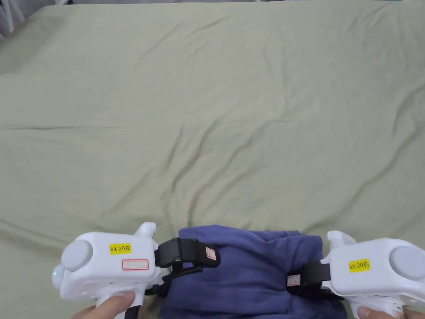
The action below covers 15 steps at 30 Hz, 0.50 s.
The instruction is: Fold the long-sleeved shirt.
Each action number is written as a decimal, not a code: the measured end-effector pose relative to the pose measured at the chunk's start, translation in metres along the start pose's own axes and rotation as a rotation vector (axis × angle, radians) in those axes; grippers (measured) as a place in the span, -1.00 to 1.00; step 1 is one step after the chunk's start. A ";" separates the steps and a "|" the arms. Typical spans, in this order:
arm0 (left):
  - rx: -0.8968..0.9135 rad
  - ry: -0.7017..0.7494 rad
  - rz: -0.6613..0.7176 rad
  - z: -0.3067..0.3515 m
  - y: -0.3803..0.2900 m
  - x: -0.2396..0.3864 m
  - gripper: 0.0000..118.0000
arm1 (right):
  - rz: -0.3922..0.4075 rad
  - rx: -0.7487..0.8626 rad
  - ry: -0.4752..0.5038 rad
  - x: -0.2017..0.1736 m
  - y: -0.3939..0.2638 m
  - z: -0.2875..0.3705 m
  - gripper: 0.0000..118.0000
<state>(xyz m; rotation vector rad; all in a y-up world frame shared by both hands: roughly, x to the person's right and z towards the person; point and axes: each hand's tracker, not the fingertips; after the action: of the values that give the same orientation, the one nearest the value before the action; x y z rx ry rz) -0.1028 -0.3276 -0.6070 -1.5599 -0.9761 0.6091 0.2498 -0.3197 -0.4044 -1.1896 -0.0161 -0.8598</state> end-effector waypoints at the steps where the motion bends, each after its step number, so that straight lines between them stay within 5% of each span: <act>1: 0.012 0.003 -0.011 0.000 0.000 -0.001 0.74 | -0.008 0.001 0.013 0.002 0.000 0.000 -1.00; 2: 0.014 -0.051 -0.010 0.000 0.002 -0.004 0.45 | -0.023 0.000 0.030 0.006 0.000 0.000 -1.00; 4: 0.025 -0.123 0.051 -0.001 0.003 -0.008 -0.75 | -0.038 -0.002 0.047 0.007 0.000 0.000 -1.00; 9: 0.040 -0.016 -0.031 -0.005 -0.002 0.011 -0.76 | -0.045 -0.003 0.016 -0.006 -0.001 0.007 -1.00; 12: 0.061 -0.001 -0.042 0.020 -0.002 0.027 -0.76 | 0.001 0.079 -0.124 -0.045 -0.008 0.023 -1.00; 15: 0.082 0.034 -0.074 0.055 -0.001 0.041 -0.76 | 0.080 0.185 -0.126 -0.100 -0.020 0.034 -1.00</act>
<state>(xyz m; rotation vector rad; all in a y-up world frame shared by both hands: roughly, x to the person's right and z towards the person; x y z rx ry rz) -0.1266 -0.2638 -0.6130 -1.4508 -0.9676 0.5624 0.1829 -0.2364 -0.4187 -1.0618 -0.1468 -0.6970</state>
